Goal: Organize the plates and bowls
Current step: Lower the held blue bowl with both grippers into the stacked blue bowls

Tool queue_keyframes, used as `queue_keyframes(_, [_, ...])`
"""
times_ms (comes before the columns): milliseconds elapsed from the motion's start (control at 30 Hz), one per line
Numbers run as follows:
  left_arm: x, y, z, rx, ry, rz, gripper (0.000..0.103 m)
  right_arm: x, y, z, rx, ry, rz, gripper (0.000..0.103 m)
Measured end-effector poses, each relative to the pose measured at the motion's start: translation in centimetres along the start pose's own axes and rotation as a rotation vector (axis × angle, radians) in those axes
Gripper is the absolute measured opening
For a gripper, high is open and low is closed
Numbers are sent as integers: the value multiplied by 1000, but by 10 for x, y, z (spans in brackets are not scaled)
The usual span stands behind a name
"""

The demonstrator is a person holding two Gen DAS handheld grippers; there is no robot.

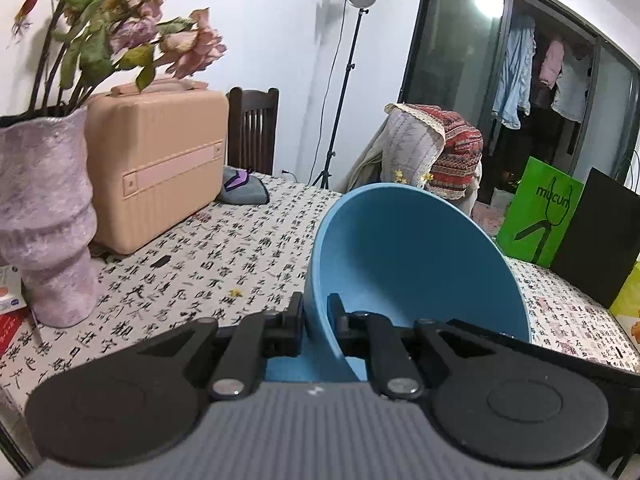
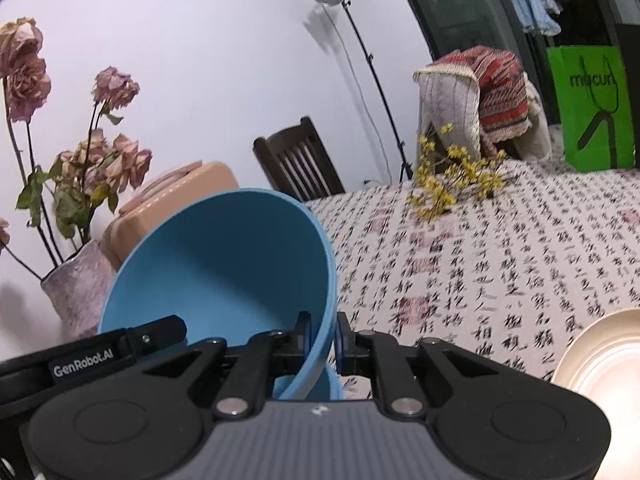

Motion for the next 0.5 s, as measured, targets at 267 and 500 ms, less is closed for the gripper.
queue_keyframes(267, [-4,22,-17,30,-11,-42,12,-10,16,-4,19,-10,-45,12])
queue_keyframes(500, [-11,38,-33,58,-28,-69,12,-23,32,-12,62,1,-77,12])
Point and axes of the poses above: each gripper's, at about its wrist camera, not at the fingertips, and x roughly against the way its jaws point, z to its right, y to its underside, the point moved 7 cm from there along -x, roughly the way its jaws point, and after that the axes turned 2 degrees about -x, right-handed, at the moved point
